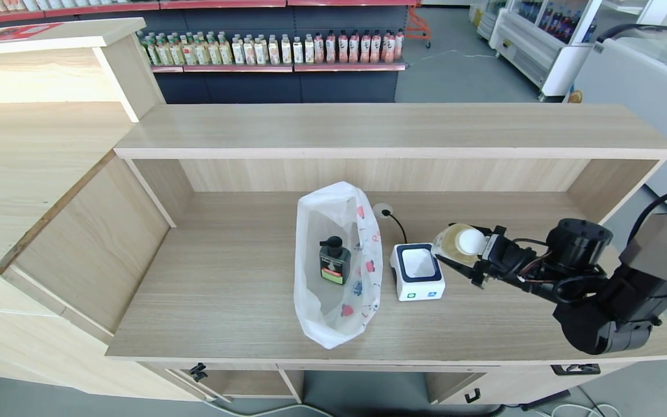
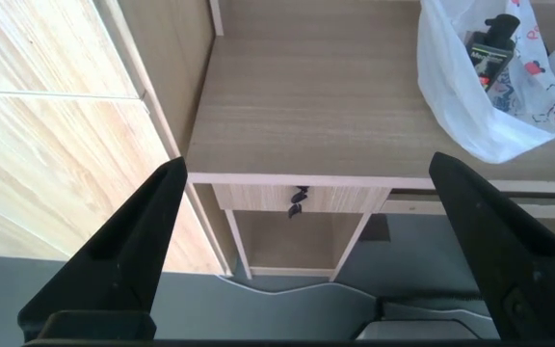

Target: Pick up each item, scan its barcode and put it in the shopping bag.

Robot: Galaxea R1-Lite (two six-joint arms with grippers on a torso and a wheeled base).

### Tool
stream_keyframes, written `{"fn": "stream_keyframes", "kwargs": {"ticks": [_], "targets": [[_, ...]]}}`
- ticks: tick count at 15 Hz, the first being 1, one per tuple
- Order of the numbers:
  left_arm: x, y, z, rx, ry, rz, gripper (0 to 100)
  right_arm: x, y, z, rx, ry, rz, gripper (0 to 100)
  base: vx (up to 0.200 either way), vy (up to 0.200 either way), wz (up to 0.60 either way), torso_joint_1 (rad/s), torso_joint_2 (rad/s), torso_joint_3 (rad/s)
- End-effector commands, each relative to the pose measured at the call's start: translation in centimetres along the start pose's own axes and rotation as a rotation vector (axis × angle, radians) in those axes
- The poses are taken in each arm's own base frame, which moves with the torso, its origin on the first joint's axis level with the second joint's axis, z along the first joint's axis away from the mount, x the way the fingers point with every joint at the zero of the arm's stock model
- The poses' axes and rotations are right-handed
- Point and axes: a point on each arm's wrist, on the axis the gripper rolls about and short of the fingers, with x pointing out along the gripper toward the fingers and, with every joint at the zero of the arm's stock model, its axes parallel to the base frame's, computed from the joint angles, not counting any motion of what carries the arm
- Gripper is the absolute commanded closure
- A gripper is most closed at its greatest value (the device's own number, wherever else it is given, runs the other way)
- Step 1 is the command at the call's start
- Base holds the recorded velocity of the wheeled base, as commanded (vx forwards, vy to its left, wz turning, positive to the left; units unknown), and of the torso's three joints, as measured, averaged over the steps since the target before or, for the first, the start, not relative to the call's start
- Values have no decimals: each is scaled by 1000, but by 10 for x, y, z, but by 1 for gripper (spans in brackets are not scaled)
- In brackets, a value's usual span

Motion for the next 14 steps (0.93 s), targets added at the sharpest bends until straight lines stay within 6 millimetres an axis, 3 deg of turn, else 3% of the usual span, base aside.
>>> {"fn": "stream_keyframes", "kwargs": {"ticks": [1, 5, 14], "targets": [[0, 0, 0, 0, 0, 0, 0, 8, 12, -10, 19, 0, 32, 100, 0, 0, 0, 0, 0, 0], [0, 0, 0, 0, 0, 0, 0, 35, 13, -14, -6, -71, 40, 100, 0, 0, 0, 0, 0, 0], [0, 0, 0, 0, 0, 0, 0, 53, 14, -32, -45, -145, 44, 100, 0, 0, 0, 0, 0, 0]]}}
